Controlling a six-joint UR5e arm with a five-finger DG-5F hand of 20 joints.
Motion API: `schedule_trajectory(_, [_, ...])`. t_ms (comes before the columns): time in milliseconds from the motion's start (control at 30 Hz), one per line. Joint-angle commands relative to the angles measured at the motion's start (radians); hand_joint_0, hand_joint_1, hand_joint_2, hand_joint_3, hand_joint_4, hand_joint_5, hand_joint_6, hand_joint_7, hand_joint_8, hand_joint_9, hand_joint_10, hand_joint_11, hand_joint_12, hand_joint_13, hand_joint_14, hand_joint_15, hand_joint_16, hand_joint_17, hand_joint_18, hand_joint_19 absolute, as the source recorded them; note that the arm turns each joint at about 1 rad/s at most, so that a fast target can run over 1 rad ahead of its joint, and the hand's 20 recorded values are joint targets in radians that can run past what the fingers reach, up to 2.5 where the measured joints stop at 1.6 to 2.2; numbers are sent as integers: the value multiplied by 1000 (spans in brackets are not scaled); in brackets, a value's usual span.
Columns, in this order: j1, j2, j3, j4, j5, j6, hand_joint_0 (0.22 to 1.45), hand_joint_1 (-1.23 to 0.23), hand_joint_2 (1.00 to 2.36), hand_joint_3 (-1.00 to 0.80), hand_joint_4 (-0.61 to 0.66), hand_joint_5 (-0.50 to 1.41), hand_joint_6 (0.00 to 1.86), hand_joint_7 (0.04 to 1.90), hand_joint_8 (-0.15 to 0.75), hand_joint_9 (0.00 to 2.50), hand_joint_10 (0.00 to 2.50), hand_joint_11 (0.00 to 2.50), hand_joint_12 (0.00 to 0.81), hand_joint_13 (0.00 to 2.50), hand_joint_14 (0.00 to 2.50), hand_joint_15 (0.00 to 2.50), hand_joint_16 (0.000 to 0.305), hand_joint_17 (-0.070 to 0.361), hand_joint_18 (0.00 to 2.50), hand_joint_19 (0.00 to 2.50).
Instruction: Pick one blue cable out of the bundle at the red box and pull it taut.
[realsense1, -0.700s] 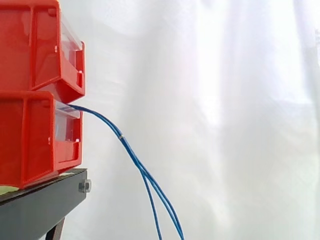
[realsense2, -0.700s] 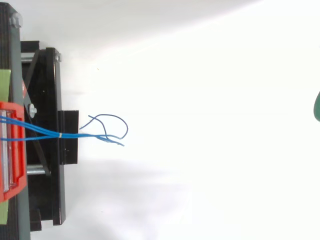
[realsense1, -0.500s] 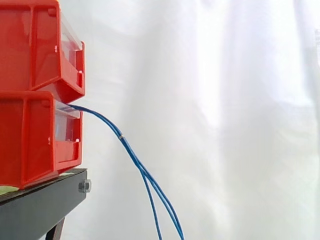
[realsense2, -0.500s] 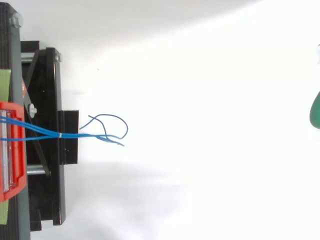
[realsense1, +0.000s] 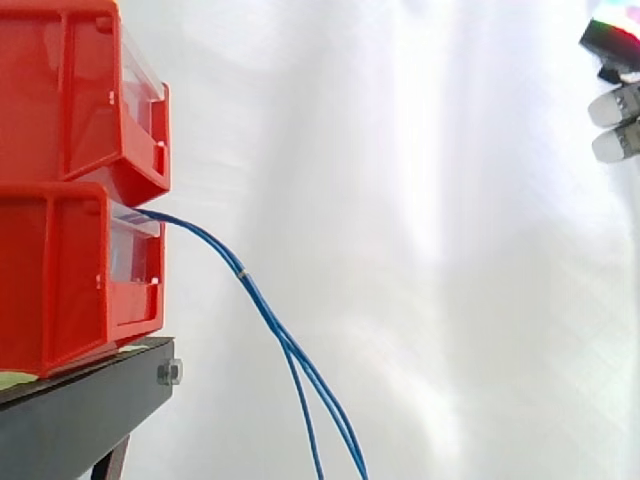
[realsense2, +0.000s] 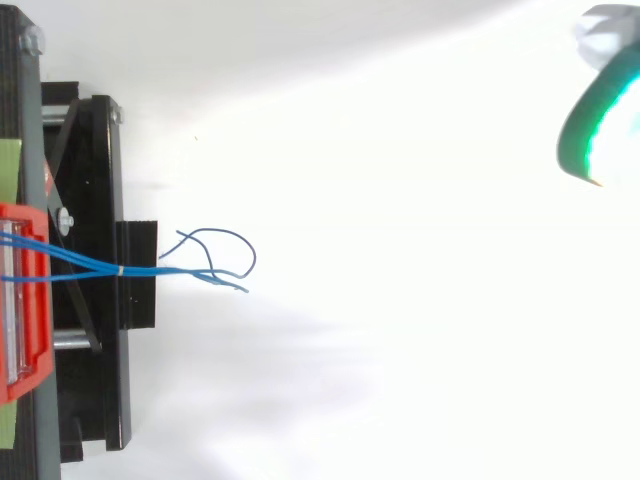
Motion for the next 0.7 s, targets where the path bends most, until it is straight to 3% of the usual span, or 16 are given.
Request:
schedule_trajectory(0, [2,-46,-4,23,7,14,525,-492,1000,-500,286,-226,502,781,283,0,0,0,355,0,0,20,69,155,0,55])
schedule_trajectory(133, [4,-111,7,86,10,12,525,-493,1000,-500,287,-225,502,781,285,0,1,0,356,0,0,23,69,154,0,63])
schedule_trajectory(200, [1,-170,36,129,7,15,525,-494,1000,-500,286,-225,502,783,287,0,0,0,358,0,0,24,69,154,0,62])
schedule_trajectory(233, [-2,-212,57,137,4,15,526,-494,1000,-500,283,-225,502,780,287,0,0,0,358,0,0,24,69,154,0,62])
schedule_trajectory(433, [-12,-327,132,141,-11,29,527,-498,1000,-500,284,-223,502,786,289,2,1,0,358,0,0,23,69,154,0,66])
schedule_trajectory(567, [-12,-338,154,146,-8,20,528,-499,1000,-500,288,-222,502,786,290,8,0,0,359,0,0,25,68,154,0,80])
schedule_trajectory(667, [-2,-338,155,166,7,-9,529,-501,1000,-500,291,-220,502,787,292,16,0,0,360,0,0,27,68,153,0,83])
